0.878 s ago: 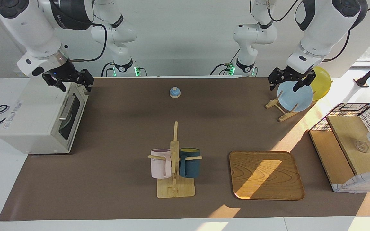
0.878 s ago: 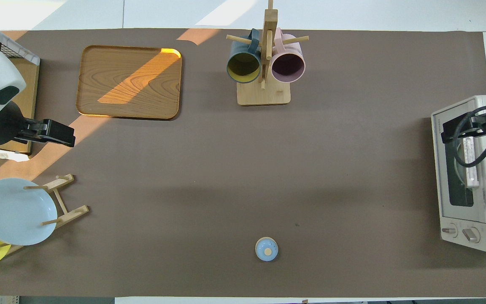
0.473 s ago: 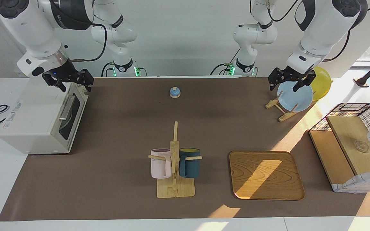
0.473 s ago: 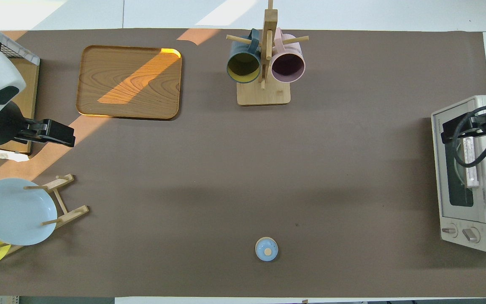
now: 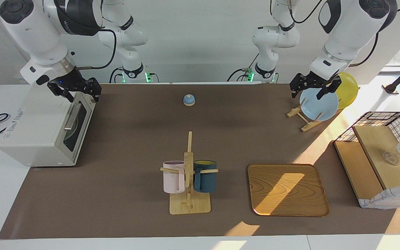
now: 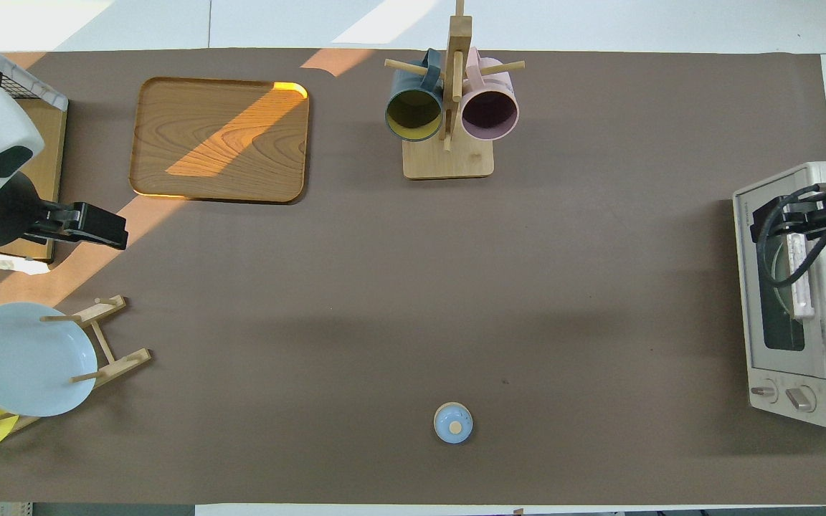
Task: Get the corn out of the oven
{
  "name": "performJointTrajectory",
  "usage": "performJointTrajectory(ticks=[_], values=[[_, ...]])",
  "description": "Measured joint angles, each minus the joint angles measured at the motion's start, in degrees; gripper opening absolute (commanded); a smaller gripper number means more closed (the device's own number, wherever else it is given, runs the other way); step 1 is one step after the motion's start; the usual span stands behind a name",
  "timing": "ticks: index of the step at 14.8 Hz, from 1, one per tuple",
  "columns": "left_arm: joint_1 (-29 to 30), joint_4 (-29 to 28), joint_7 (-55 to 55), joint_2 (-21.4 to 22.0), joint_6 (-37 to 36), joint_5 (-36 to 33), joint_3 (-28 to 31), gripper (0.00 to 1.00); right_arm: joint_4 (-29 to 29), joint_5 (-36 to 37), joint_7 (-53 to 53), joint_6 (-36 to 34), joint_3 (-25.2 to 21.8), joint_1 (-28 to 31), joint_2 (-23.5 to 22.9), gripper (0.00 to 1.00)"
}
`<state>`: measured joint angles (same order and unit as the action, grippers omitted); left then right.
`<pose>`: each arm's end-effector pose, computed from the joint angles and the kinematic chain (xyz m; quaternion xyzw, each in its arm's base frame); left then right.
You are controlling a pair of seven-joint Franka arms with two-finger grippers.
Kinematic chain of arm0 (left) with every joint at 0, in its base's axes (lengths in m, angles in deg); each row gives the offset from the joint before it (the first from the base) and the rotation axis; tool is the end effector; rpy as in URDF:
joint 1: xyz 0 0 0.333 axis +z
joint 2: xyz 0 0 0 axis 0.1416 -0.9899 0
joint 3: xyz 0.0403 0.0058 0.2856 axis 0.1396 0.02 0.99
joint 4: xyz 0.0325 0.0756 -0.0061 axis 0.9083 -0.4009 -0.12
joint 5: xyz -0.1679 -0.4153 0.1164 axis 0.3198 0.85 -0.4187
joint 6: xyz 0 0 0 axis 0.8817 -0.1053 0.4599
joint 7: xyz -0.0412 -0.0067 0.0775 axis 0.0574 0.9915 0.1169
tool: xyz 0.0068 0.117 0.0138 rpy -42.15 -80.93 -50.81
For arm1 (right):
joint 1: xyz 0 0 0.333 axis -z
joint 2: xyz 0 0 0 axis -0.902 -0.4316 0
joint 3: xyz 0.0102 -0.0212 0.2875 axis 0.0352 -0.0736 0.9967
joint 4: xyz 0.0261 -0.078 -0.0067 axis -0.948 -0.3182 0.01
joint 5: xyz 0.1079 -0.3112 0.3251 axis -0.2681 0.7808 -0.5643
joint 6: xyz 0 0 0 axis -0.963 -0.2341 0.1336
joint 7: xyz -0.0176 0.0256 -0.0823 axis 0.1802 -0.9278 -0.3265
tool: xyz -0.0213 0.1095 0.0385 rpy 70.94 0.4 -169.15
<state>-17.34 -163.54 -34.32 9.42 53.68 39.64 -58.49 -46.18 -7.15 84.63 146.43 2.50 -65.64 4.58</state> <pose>0.6068 -0.1037 0.5596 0.9965 -0.0761 -0.0318 0.0114 0.6218 -0.0389 0.5205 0.9990 -0.0002 -0.0425 0.0104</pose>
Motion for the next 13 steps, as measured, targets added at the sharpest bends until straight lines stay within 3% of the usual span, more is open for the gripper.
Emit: performJointTrajectory(ticks=[5, 9, 13], values=[[0.00, 0.00, 0.00, 0.00, 0.00, 0.00, 0.00, 1.00, -11.99, 2.75, 1.20, 10.32, -0.54, 2.57, 1.73, 0.00], [0.00, 0.00, 0.00, 0.00, 0.00, 0.00, 0.00, 1.00, -13.26, 8.30, 1.49, 10.62, -0.51, 2.44, 1.74, 0.00], [0.00, 0.00, 0.00, 0.00, 0.00, 0.00, 0.00, 1.00, -14.66, 9.31, 4.54, 11.76, -0.55, 4.17, 1.74, 0.00]])
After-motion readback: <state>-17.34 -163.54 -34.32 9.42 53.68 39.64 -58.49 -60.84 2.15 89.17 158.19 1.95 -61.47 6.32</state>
